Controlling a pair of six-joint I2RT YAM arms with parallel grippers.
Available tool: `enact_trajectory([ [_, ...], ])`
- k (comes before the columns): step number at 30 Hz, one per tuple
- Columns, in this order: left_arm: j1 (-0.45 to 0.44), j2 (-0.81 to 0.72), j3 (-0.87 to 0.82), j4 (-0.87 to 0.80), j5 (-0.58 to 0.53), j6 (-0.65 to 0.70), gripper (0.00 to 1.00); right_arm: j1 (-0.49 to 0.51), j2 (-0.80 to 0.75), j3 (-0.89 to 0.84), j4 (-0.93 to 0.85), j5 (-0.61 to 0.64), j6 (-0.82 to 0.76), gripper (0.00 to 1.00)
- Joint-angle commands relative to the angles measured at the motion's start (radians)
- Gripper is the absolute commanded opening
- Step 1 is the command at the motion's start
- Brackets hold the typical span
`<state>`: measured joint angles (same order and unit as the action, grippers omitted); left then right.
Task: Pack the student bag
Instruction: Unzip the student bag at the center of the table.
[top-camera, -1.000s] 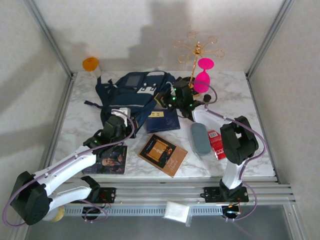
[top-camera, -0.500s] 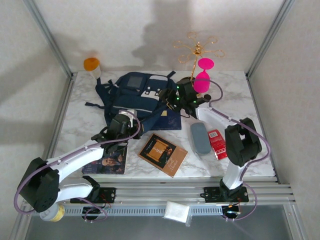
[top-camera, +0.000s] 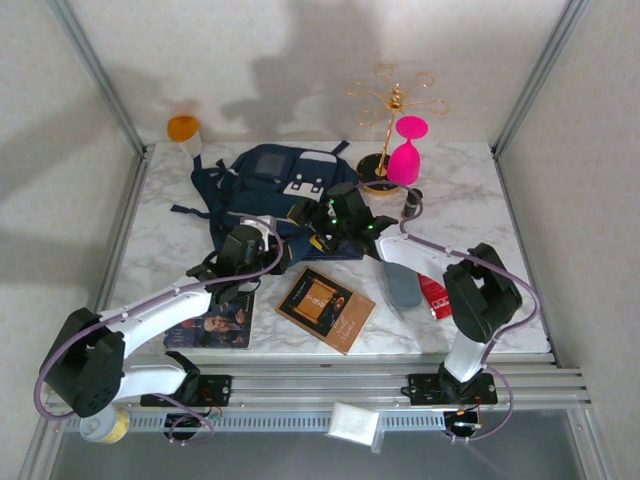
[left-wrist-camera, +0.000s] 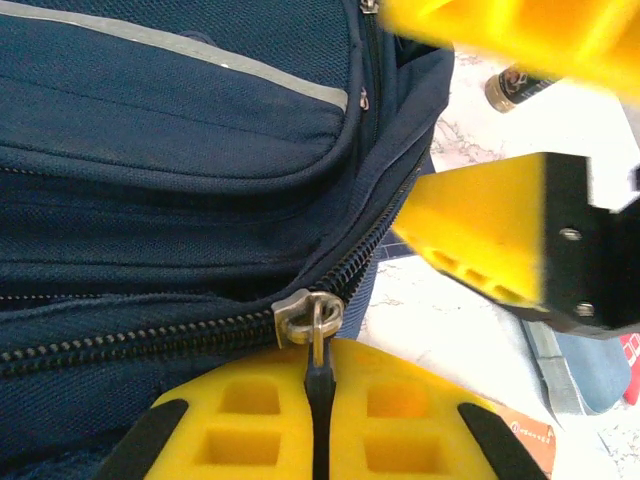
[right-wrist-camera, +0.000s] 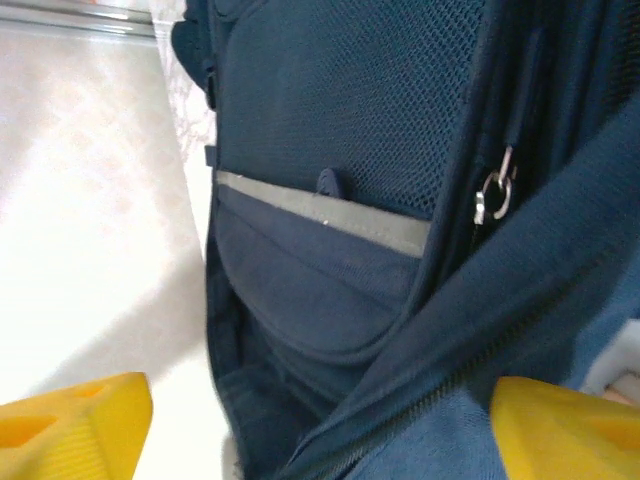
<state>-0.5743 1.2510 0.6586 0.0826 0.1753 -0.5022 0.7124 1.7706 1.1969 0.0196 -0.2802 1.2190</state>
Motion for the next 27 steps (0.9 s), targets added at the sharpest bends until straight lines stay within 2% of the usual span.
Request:
enact_trajectory([
  [1,0.002,-0.009,0.053,0.054,0.037,-0.001,0.0,0.008,0.073,0.049,0.056,0.027,0.051,0.72],
  [4,0.002,-0.021,0.059,0.038,0.034,0.012,0.0,0.021,0.096,0.058,0.064,0.043,0.027,0.53],
  [7,0.002,-0.044,0.06,0.004,0.015,0.017,0.0,0.028,0.106,0.078,0.057,0.061,-0.051,0.28],
  [9,0.002,-0.068,0.056,-0.019,0.007,0.014,0.0,0.029,0.136,0.129,0.063,-0.006,-0.14,0.19],
  [12,0.002,-0.116,0.054,-0.067,-0.005,0.003,0.0,0.04,0.154,0.199,0.004,-0.006,-0.228,0.0],
  [16,0.002,-0.181,0.053,-0.134,0.001,-0.006,0.0,0.014,0.113,0.226,-0.048,0.025,-0.323,0.0],
  [18,0.007,-0.21,0.047,-0.15,0.058,0.007,0.0,-0.013,0.086,0.221,-0.066,0.018,-0.348,0.0],
  [20,0.009,-0.231,0.049,-0.196,0.038,0.005,0.0,-0.08,0.069,0.217,-0.074,-0.001,-0.375,0.0],
  [24,0.048,-0.238,0.02,-0.243,0.017,-0.001,0.0,-0.159,0.121,0.291,-0.143,-0.093,-0.448,0.0],
  [27,0.087,-0.207,0.001,-0.24,0.053,0.003,0.0,-0.188,0.154,0.35,-0.225,-0.059,-0.497,0.0],
])
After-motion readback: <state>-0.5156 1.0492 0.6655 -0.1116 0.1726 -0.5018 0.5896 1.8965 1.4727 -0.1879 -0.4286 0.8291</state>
